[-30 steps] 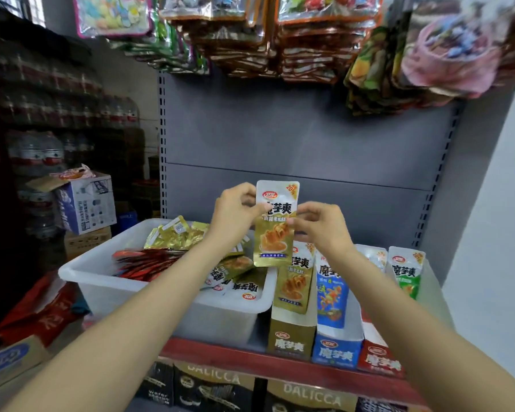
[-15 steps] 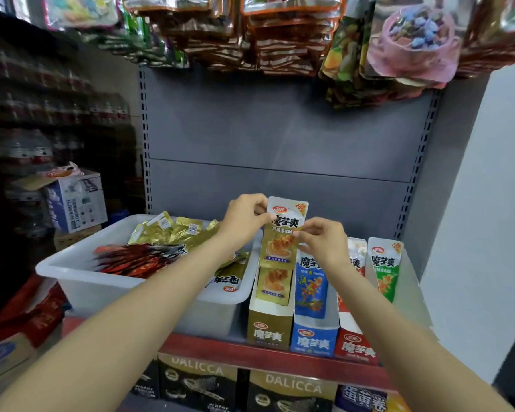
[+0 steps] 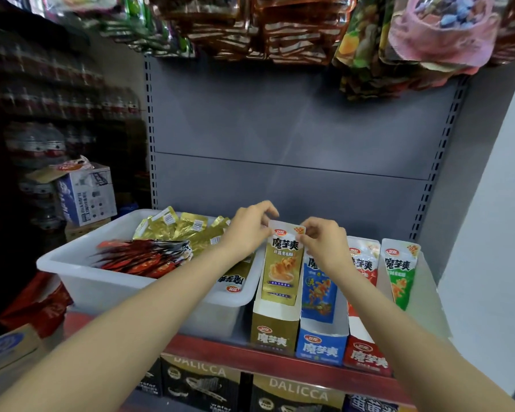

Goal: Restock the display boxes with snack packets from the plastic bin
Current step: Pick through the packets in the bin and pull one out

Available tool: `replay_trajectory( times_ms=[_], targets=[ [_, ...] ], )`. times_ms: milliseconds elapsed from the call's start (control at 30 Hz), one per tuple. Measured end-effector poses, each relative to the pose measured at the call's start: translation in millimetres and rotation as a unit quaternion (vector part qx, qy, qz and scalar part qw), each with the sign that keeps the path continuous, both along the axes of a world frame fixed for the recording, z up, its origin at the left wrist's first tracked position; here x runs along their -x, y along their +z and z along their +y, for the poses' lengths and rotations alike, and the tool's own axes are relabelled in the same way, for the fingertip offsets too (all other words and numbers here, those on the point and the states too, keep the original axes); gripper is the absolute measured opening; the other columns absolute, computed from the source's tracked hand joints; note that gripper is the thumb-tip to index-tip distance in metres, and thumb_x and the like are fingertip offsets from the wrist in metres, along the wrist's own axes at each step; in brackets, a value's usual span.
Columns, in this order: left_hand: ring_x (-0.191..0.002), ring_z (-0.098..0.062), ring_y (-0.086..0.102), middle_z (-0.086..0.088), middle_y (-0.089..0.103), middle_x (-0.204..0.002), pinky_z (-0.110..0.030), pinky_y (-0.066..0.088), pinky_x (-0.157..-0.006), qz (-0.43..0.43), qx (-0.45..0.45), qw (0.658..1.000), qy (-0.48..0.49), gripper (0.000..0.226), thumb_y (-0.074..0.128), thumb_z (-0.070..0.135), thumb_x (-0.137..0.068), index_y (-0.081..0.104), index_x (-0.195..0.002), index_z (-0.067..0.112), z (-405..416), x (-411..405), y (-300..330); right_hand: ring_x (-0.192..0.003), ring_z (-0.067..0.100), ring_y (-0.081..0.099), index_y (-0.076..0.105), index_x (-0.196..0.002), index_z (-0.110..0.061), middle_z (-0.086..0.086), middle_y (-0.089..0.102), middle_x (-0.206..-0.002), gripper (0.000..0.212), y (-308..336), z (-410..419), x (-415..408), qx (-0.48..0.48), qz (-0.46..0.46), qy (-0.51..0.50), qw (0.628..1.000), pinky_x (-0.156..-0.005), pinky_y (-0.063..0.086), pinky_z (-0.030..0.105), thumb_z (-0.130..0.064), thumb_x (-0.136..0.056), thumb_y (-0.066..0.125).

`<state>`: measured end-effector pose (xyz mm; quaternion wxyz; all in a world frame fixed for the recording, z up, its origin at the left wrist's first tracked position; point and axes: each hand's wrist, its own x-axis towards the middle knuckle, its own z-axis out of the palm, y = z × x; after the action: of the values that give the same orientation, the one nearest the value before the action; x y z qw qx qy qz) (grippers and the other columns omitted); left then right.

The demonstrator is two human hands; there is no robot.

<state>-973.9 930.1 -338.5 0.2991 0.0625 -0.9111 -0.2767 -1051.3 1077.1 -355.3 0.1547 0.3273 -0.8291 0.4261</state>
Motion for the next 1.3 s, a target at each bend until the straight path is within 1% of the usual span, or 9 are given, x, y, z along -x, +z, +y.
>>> replay_trajectory(
  times_ms=[133,267,467,633,767,933,1067,1167,1300],
  targets=[
    [-0.095,-0.019,0.061,0.0,0.067,-0.105,-0.04,0.051,-0.086,-0.031,0.105,0.994,0.011,0.023,0.055,0.008,-0.089,0.067,-0.104,0.02,-1.0,2.9,-3.5,-0.087,0.018,0.062,0.066,-0.098,-0.016,0.002,0.066,-0.095,0.011,-4.9,-2.2,1.6,-0.097,0.08,-0.04,0.991,-0.071,0.052,0.031,-0.013,-0.089,0.06],
    [-0.105,-0.02,0.059,-0.001,0.061,-0.118,-0.039,0.047,-0.092,-0.064,0.18,0.981,0.033,0.026,0.051,0.015,-0.094,0.064,-0.117,0.022,-2.1,6.2,-9.1,-0.1,0.02,0.055,0.058,-0.116,-0.018,0.003,0.057,-0.111,0.024,-7.7,-4.4,0.6,-0.192,0.135,-0.065,0.97,-0.072,0.048,0.032,-0.013,-0.092,0.055],
    [-0.1,-0.018,0.06,0.0,0.061,-0.115,-0.039,0.05,-0.088,-0.043,0.14,0.988,0.039,0.029,0.055,0.017,-0.092,0.061,-0.119,0.022,-11.3,-1.7,-9.2,-0.112,0.02,0.048,0.052,-0.125,-0.017,0.003,0.046,-0.122,0.033,-5.9,-12.3,-8.0,-0.2,0.145,-0.076,0.966,-0.068,0.048,0.03,-0.01,-0.092,0.052],
    [-0.093,-0.015,0.059,0.002,0.063,-0.106,-0.031,0.049,-0.083,-0.043,0.042,0.998,0.031,0.025,0.057,0.017,-0.09,0.06,-0.115,0.021,-47.2,-23.9,-11.9,-0.109,0.021,0.049,0.056,-0.12,-0.016,0.003,0.054,-0.116,0.027,-0.4,-34.2,-26.2,-0.176,0.157,-0.006,0.972,-0.08,0.044,0.031,-0.013,-0.094,0.048],
    [-0.107,-0.021,0.058,-0.006,0.062,-0.117,-0.029,0.045,-0.089,-0.103,0.014,0.991,0.087,0.031,0.06,0.013,-0.089,0.058,-0.12,0.013,-89.8,-39.4,-18.6,-0.107,0.024,0.054,0.058,-0.119,-0.011,0.009,0.057,-0.114,0.03,7.0,-67.6,-37.1,-0.162,0.113,0.058,0.979,-0.084,0.043,0.031,-0.009,-0.09,0.049],
    [-0.125,-0.025,0.048,-0.007,0.048,-0.14,-0.03,0.039,-0.099,-0.249,0.058,0.961,0.101,0.059,0.064,0.023,-0.087,0.04,-0.139,0.011,-126.1,-38.6,-20.4,-0.114,0.03,0.051,0.049,-0.129,-0.011,0.012,0.053,-0.125,0.038,6.3,-123.4,-31.8,-0.285,0.106,0.07,0.95,-0.088,0.047,0.038,-0.012,-0.091,0.049],
    [-0.131,-0.026,0.041,-0.006,0.04,-0.147,-0.034,0.037,-0.105,-0.377,0.096,0.915,0.104,0.077,0.068,0.037,-0.083,0.03,-0.145,0.014,-145.6,-33.8,-20.9,-0.119,0.03,0.051,0.041,-0.136,-0.016,0.01,0.049,-0.135,0.048,-0.4,-160.1,-19.1,-0.368,0.08,0.106,0.92,-0.092,0.048,0.038,-0.015,-0.091,0.053],
    [-0.123,-0.026,0.047,-0.007,0.048,-0.139,-0.035,0.04,-0.101,-0.394,0.101,0.907,0.109,0.067,0.067,0.038,-0.084,0.041,-0.139,0.012,-155.0,-31.6,-24.9,-0.11,0.029,0.056,0.043,-0.136,-0.024,0.01,0.055,-0.127,0.052,-3.4,-174.8,-16.1,-0.39,0.087,0.113,0.91,-0.083,0.053,0.037,-0.008,-0.088,0.052],
    [-0.115,-0.025,0.051,-0.005,0.054,-0.129,-0.033,0.042,-0.092,-0.354,0.085,0.925,0.109,0.059,0.067,0.038,-0.083,0.048,-0.134,0.015,-157.4,-36.8,-30.6,-0.098,0.026,0.059,0.052,-0.128,-0.021,0.008,0.06,-0.112,0.044,-4.7,-181.6,-19.3,-0.48,0.129,0.14,0.857,-0.07,0.049,0.033,-0.011,-0.085,0.054]
  ],
)
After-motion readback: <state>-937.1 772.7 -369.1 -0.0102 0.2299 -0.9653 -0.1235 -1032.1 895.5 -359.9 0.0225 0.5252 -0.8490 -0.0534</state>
